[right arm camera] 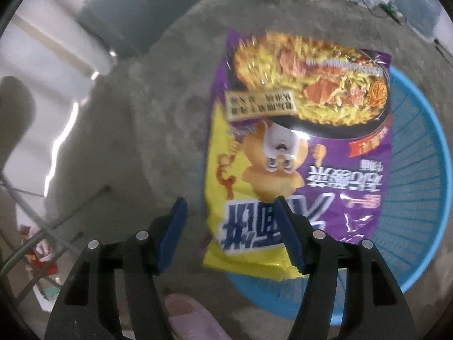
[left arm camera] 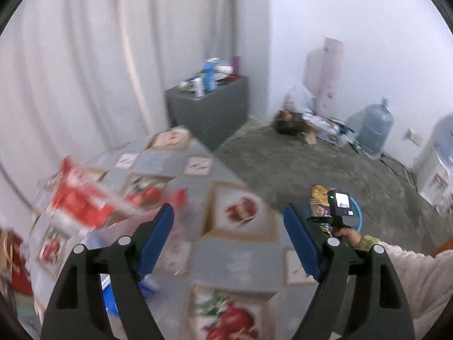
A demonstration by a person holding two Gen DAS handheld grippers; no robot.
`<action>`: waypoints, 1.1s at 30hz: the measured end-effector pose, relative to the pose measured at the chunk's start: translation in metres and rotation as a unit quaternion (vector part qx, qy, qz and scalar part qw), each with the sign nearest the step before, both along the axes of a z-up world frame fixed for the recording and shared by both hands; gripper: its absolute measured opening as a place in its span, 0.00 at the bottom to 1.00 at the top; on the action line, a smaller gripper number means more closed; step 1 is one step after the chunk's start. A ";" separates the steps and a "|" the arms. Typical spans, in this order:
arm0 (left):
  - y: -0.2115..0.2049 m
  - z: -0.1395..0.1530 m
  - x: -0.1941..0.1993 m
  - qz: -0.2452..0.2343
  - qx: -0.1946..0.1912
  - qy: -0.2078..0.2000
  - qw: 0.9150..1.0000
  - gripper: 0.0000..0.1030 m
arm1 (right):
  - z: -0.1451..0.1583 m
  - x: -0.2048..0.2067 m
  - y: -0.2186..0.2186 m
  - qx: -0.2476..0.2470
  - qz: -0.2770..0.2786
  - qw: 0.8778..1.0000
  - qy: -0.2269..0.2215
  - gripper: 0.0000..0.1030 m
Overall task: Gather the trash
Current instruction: 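Grasp the chip bag with right tool and release it deeper in basket while left tool returns to table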
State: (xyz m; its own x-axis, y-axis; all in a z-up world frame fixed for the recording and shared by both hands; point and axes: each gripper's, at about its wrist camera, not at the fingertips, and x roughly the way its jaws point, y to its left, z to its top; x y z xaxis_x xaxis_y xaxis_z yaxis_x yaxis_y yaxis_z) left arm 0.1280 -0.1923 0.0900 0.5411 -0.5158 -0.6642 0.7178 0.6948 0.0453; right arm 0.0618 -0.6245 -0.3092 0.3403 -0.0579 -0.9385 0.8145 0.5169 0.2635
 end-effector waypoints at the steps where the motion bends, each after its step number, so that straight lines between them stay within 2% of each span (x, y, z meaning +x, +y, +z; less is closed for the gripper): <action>1: 0.011 0.001 0.000 0.015 -0.001 -0.001 1.000 0.75 | -0.003 -0.002 -0.002 0.011 -0.005 1.000 -0.019 0.47; 2: 0.021 0.001 0.000 0.026 -0.004 0.000 1.000 0.75 | -0.003 -0.004 -0.002 0.017 -0.009 0.999 -0.032 0.42; 4: 0.037 0.002 0.000 0.043 -0.010 0.003 0.999 0.75 | 0.001 -0.010 -0.003 0.019 -0.026 0.999 -0.045 0.24; 5: 0.045 0.001 0.000 0.053 -0.012 0.003 0.999 0.75 | 0.004 -0.015 -0.003 0.018 -0.035 0.998 -0.052 0.21; 9: 0.066 -0.004 0.005 0.074 -0.016 0.009 0.997 0.75 | 0.014 -0.041 -0.007 0.017 -0.076 0.993 -0.089 0.18; 12: 0.078 -0.010 0.010 0.084 -0.017 0.015 0.996 0.75 | 0.013 -0.069 -0.014 0.062 -0.116 0.980 -0.150 0.17; 15: 0.088 -0.014 0.011 0.094 -0.023 0.024 0.995 0.75 | 0.008 -0.090 -0.020 0.076 -0.156 0.971 -0.165 0.15; 18: 0.094 -0.016 0.013 0.102 -0.030 0.030 0.994 0.75 | -0.003 -0.102 -0.026 0.090 -0.188 0.966 -0.151 0.12; 20: 0.098 -0.015 0.011 0.104 -0.031 0.024 0.994 0.75 | -0.015 -0.103 -0.031 0.099 -0.198 0.969 -0.108 0.07; 25: 0.105 -0.014 0.009 0.109 -0.024 0.016 0.994 0.75 | -0.038 -0.100 -0.040 0.128 -0.218 0.966 -0.050 0.05; 28: 0.109 -0.016 0.010 0.116 -0.022 0.018 0.993 0.75 | -0.046 -0.089 -0.050 0.152 -0.192 0.968 -0.047 0.06; 31: 0.111 -0.019 0.011 0.121 -0.018 0.021 0.992 0.75 | -0.041 -0.070 -0.053 0.124 -0.147 0.981 -0.015 0.06; 33: 0.111 -0.020 0.012 0.124 -0.015 0.022 0.992 0.75 | -0.042 -0.058 -0.054 0.102 -0.127 0.986 0.027 0.06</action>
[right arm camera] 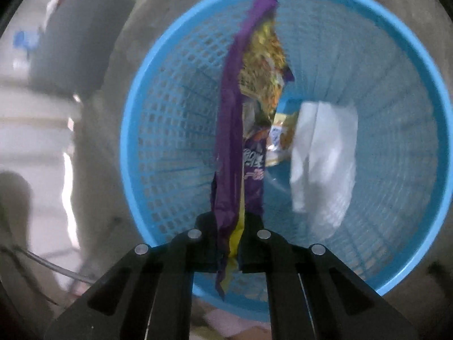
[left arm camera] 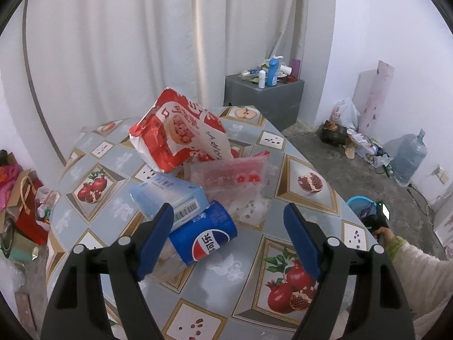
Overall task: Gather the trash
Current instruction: 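Grasp the chip bag with right tool and release it deeper in basket while left tool returns to table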
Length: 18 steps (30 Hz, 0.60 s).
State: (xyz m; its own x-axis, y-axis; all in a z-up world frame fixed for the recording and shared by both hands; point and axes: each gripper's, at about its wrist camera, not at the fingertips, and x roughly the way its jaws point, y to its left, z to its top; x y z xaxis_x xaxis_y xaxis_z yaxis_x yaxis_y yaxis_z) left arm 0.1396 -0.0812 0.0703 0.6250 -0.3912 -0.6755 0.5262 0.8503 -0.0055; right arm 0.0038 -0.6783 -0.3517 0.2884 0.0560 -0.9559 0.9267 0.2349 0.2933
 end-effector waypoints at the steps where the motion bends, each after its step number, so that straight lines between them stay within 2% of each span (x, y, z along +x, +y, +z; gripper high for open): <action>1: 0.000 0.000 0.000 0.000 0.001 -0.001 1.000 0.75 | -0.002 0.004 0.006 -0.003 0.007 1.000 0.013 0.06; 5: 0.000 0.000 0.002 0.003 0.009 -0.006 1.000 0.75 | -0.025 0.015 -0.001 -0.022 0.056 0.991 0.120 0.05; 8: -0.001 -0.001 0.004 0.007 0.022 -0.009 1.000 0.75 | -0.042 0.020 -0.006 -0.048 0.098 0.971 0.212 0.05; 11: -0.001 -0.002 0.007 0.011 0.031 -0.009 0.999 0.75 | -0.051 0.031 -0.008 -0.087 0.146 0.948 0.270 0.05; 14: 0.000 -0.005 0.010 0.016 0.039 -0.008 0.999 0.75 | -0.057 0.044 -0.001 -0.111 0.185 0.937 0.275 0.05; 15: 0.000 -0.005 0.011 0.017 0.041 -0.007 0.999 0.75 | -0.060 0.050 0.002 -0.111 0.195 0.937 0.267 0.05; 17: 0.000 -0.007 0.012 0.020 0.044 -0.006 0.999 0.75 | -0.064 0.056 0.006 -0.093 0.205 0.951 0.214 0.05; 18: 0.000 -0.007 0.012 0.021 0.044 -0.004 0.999 0.75 | -0.065 0.056 0.005 -0.073 0.196 0.962 0.173 0.05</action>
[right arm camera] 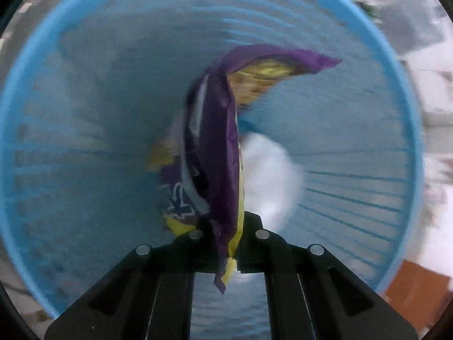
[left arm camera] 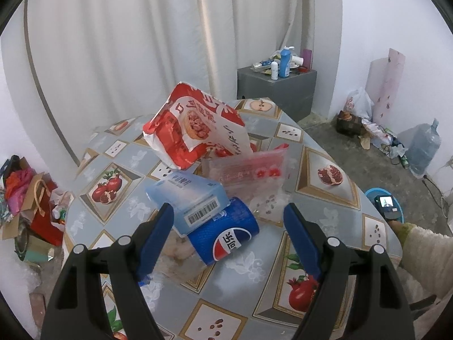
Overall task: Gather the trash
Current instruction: 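Grasp the chip bag with right tool and release it deeper in basket while left tool returns to table, then move both tools to the table toward the blue-white box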
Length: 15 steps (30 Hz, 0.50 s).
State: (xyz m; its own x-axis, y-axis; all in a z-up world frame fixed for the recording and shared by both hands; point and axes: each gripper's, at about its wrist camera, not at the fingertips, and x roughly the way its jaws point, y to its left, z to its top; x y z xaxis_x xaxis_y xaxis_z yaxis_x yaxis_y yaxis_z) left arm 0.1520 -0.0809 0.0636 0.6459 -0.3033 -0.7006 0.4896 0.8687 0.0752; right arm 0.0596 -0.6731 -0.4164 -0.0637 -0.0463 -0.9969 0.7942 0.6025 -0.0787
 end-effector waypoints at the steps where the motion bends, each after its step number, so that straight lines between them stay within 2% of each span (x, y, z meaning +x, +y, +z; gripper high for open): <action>1: 0.000 0.000 0.000 0.001 0.000 0.001 1.000 0.75 | 0.000 -0.001 -0.001 0.022 -0.016 0.999 -0.033 0.07; 2: 0.000 0.000 -0.001 0.001 0.001 0.001 1.000 0.75 | 0.001 -0.004 -0.004 0.045 -0.042 0.995 -0.074 0.09; 4: 0.000 0.000 -0.002 0.000 0.002 0.000 1.000 0.75 | 0.004 -0.013 -0.010 0.081 -0.088 0.983 -0.142 0.22; 5: 0.000 0.000 -0.003 0.000 0.002 0.000 1.000 0.75 | 0.005 -0.016 -0.012 0.087 -0.096 0.979 -0.155 0.25; 7: 0.000 0.001 -0.002 0.000 -0.001 0.000 1.000 0.75 | 0.010 -0.017 -0.018 0.093 -0.107 0.974 -0.179 0.40; 9: 0.001 0.001 -0.004 -0.002 -0.008 -0.001 1.000 0.75 | 0.018 -0.024 -0.023 0.101 -0.117 0.966 -0.206 0.50; 10: 0.002 0.002 -0.005 -0.003 -0.010 -0.001 1.000 0.76 | 0.023 -0.028 -0.024 0.101 -0.123 0.963 -0.217 0.52; 12: 0.003 0.003 -0.008 -0.005 -0.015 -0.003 1.000 0.75 | 0.035 -0.040 -0.029 0.105 -0.143 0.950 -0.259 0.57; 15: 0.007 0.006 -0.013 -0.009 -0.026 -0.005 1.000 0.75 | 0.056 -0.073 -0.033 0.109 -0.177 0.923 -0.324 0.59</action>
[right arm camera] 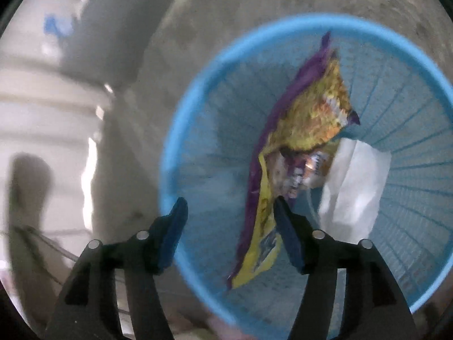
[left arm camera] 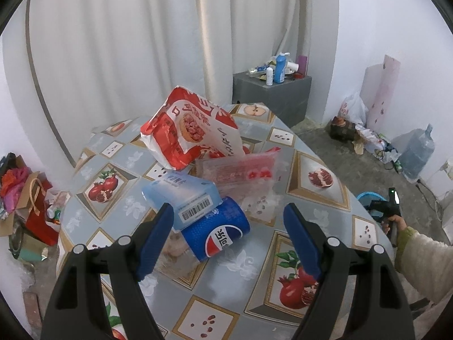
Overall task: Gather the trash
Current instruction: 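Move both tools to the table toward the blue-white box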
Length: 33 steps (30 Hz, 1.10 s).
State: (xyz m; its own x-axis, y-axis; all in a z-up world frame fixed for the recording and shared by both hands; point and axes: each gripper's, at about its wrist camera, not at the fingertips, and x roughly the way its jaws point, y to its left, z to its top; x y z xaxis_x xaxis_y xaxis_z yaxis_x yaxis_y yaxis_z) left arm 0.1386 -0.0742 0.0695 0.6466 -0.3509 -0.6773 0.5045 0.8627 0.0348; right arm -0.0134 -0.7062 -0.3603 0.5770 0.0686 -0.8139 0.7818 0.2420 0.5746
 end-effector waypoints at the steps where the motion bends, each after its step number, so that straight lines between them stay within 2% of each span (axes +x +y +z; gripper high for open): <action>1: 0.002 0.001 -0.002 0.000 -0.004 -0.001 1.000 0.75 | 0.003 0.003 0.003 0.000 -0.011 1.000 -0.016 0.60; 2: 0.004 0.003 -0.005 -0.001 -0.007 -0.003 1.000 0.75 | 0.013 -0.006 0.003 -0.002 -0.025 0.999 -0.042 0.60; 9: 0.028 0.011 -0.022 0.006 -0.035 -0.016 0.999 0.75 | 0.091 -0.021 0.007 -0.042 -0.051 0.990 -0.126 0.61; 10: 0.033 0.011 -0.024 0.010 -0.038 -0.016 0.999 0.75 | 0.095 -0.020 0.009 -0.050 -0.046 0.989 -0.134 0.61; 15: 0.058 0.012 -0.032 0.029 -0.048 -0.025 0.998 0.75 | 0.188 -0.010 0.076 -0.129 0.034 0.978 -0.159 0.61; 18: 0.074 0.008 -0.037 0.040 -0.054 -0.028 0.997 0.75 | 0.254 0.002 0.125 -0.184 0.092 0.962 -0.179 0.61; 19: 0.078 0.007 -0.038 0.042 -0.055 -0.029 0.997 0.75 | 0.260 0.005 0.136 -0.196 0.104 0.958 -0.182 0.62; 22: 0.092 0.003 -0.042 0.051 -0.058 -0.035 0.996 0.75 | 0.300 0.025 0.194 -0.250 0.165 0.933 -0.200 0.62; 27: 0.115 -0.006 -0.041 0.061 -0.075 -0.027 0.995 0.75 | 0.330 0.058 0.264 -0.285 0.239 0.900 -0.226 0.62; 32: 0.127 -0.009 -0.030 0.057 -0.100 -0.016 0.993 0.75 | 0.336 0.111 0.321 -0.308 0.323 0.867 -0.220 0.62; 33: 0.128 -0.008 -0.026 0.054 -0.103 -0.017 0.993 0.75 | 0.343 0.118 0.328 -0.307 0.333 0.865 -0.218 0.62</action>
State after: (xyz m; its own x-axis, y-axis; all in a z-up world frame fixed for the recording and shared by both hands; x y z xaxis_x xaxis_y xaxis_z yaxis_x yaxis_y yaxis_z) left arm 0.1123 0.0534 0.0617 0.7086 -0.4071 -0.5763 0.4108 0.9021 -0.1321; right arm 0.1042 -0.3779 -0.0178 0.8366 0.1358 -0.5308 0.0941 0.9188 0.3834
